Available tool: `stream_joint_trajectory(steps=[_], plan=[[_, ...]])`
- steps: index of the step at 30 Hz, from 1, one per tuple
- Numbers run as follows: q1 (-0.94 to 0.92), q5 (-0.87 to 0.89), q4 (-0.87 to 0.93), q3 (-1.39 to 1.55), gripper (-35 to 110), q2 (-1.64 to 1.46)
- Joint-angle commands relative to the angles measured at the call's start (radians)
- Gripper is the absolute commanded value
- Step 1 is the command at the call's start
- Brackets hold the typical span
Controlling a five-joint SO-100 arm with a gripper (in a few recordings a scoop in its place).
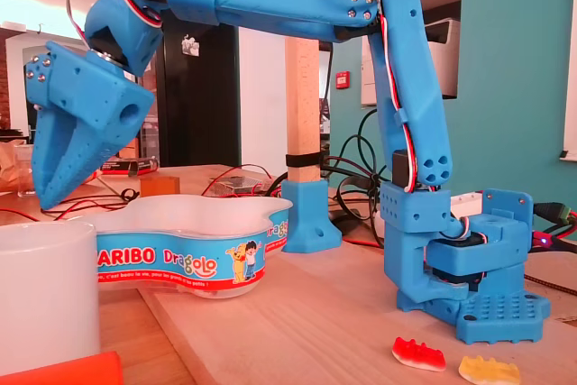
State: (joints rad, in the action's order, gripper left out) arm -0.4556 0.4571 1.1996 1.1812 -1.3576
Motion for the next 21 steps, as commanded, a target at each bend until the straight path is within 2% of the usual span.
stream_joint_trajectory(steps=[1, 6, 12, 16, 21], plan=[[0.006, -0.051, -0.003, -0.032, -2, -0.083], [0.069, -0.187, -0.012, 0.029, 1, -0.178], [0.092, -0.225, -0.202, 0.285, 1, -0.373], [0.094, -0.224, -0.434, 0.601, 1, -0.584], [0.095, -0.224, -0.844, 1.026, 1, -0.844]])
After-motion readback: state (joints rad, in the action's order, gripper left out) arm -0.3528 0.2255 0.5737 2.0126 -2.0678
